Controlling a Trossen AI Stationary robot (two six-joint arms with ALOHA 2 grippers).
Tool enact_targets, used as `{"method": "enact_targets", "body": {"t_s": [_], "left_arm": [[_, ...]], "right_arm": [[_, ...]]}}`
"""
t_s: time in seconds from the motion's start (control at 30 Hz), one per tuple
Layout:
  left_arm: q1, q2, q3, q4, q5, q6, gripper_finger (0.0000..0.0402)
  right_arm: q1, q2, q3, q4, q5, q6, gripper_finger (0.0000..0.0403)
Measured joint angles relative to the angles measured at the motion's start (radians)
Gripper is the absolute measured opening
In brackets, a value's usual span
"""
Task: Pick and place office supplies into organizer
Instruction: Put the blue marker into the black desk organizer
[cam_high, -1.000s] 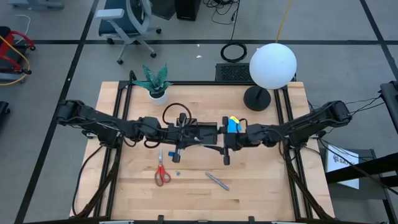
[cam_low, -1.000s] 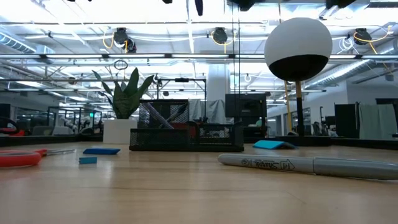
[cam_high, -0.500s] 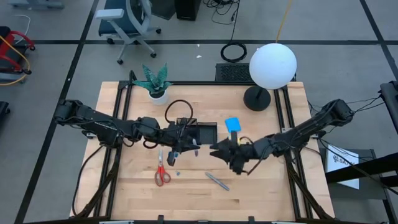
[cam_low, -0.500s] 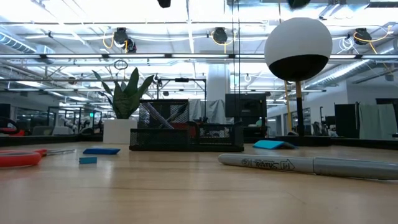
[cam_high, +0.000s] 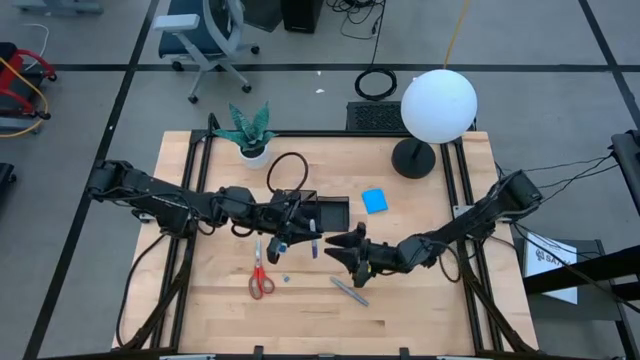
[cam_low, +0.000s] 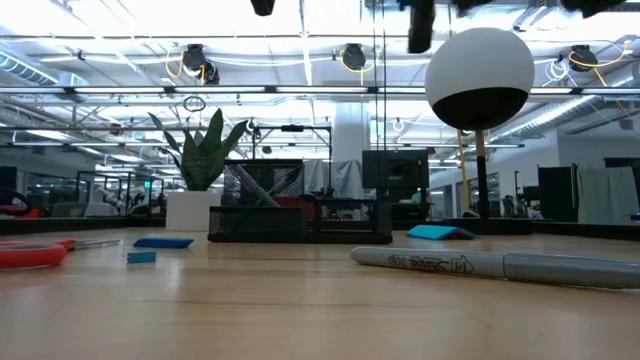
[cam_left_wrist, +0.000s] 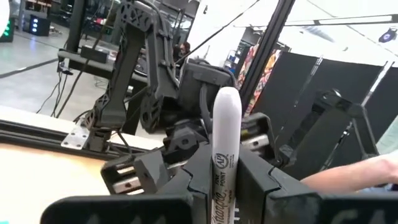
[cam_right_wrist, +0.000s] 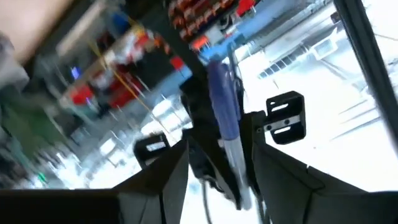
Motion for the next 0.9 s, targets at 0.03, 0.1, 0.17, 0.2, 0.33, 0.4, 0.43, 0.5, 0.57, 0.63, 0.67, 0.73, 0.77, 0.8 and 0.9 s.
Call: {"method": "enact_targets", "body": {"t_s": [0.03,0.1,0.17,0.2,0.33,0.4,0.43,0.5,0.57,0.63,0.67,0.73,0.77,0.8,0.9], "left_arm": [[0.000,0.000,0.000,-0.001,-0.004,-0.002,0.0044],[0.000,0.000,0.000,-0.001,-0.016,-0.004,0.0044],[0.000,0.001,0.000,-0.001,-0.022,-0.003,0.0044],[0.000,0.007,0.000,0.003,-0.025,-0.003,0.0044],[0.000,0.037,0.000,0.038,-0.025,-0.007,0.0044],[0.000,0.061,0.000,0.066,-0.024,-0.019,0.0044],[0.000,0.075,0.000,0.079,-0.019,-0.022,0.0044],[0.004,0.100,0.000,0.108,-0.015,-0.026,0.0044],[0.011,0.117,0.004,0.122,0.001,-0.031,0.0044],[0.016,0.127,0.015,0.125,0.021,-0.033,0.0044],[0.017,0.132,0.018,0.127,0.024,-0.032,0.0044],[0.017,0.138,0.026,0.130,0.027,-0.019,0.0044],[0.017,0.138,0.027,0.129,0.027,-0.013,0.0044],[0.017,0.138,0.030,0.129,0.027,-0.008,0.0044],[0.018,0.138,0.033,0.127,0.027,-0.019,0.0044]], "right_arm": [[-0.002,0.011,0.000,0.025,0.000,-0.029,0.0169],[-0.009,0.027,0.006,0.033,-0.024,-0.039,0.0169],[-0.015,0.036,0.012,0.027,-0.053,-0.044,0.0169],[-0.019,0.039,0.014,0.027,-0.067,-0.047,0.0169],[-0.039,0.038,0.015,0.015,-0.141,-0.055,0.0169],[-0.048,0.038,0.018,0.011,-0.158,-0.050,0.0169],[-0.053,0.038,0.022,0.003,-0.163,-0.044,0.0168],[-0.065,0.038,0.029,-0.023,-0.180,-0.028,0.0166],[-0.075,0.038,0.029,-0.035,-0.180,-0.014,0.0161],[-0.082,0.038,0.030,-0.041,-0.177,-0.003,0.0150],[-0.083,0.038,0.030,-0.040,-0.177,0.008,0.0141],[-0.084,0.038,0.031,-0.040,-0.180,0.058,0.0115],[-0.083,0.038,0.031,-0.041,-0.181,0.084,0.0097],[-0.083,0.038,0.031,-0.040,-0.181,0.108,0.0076],[-0.073,0.036,0.032,-0.045,-0.156,0.120,0.0034]]}}
